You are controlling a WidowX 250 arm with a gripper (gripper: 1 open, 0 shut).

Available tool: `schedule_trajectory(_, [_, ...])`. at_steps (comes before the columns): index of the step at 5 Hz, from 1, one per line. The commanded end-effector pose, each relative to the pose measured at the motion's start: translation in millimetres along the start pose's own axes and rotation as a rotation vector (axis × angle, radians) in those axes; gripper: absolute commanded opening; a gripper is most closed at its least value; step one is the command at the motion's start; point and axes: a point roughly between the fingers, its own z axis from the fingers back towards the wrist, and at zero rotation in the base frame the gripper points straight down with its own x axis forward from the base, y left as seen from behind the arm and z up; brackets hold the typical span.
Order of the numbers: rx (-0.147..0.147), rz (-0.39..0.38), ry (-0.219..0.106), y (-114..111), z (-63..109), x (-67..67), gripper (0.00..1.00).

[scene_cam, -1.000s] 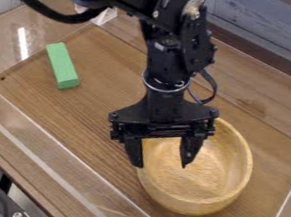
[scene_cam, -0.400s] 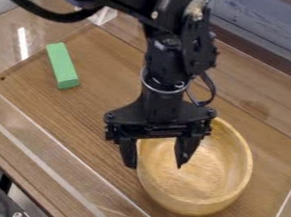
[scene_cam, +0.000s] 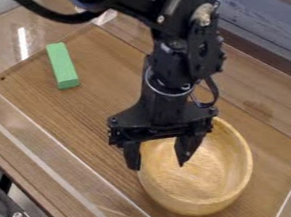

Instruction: Put the green block in the brown bowl

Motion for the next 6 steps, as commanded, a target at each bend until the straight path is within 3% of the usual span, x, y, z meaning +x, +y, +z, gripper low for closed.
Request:
schedule_trajectory(1, [-0.028, 0.029, -0.025, -11.7, 6.8, 4.8, 1.0])
schedule_trajectory(3, [-0.032, -0.047, -0.021, 4.7, 25.9, 13.2, 1.0])
schedule_trajectory(4, [-0.045, -0.061, -0.023, 14.9, 39.4, 25.4, 1.0])
schedule_trajectory(6, [-0.069, 0.111, -0.051, 27.7, 29.0, 53.3, 1.0])
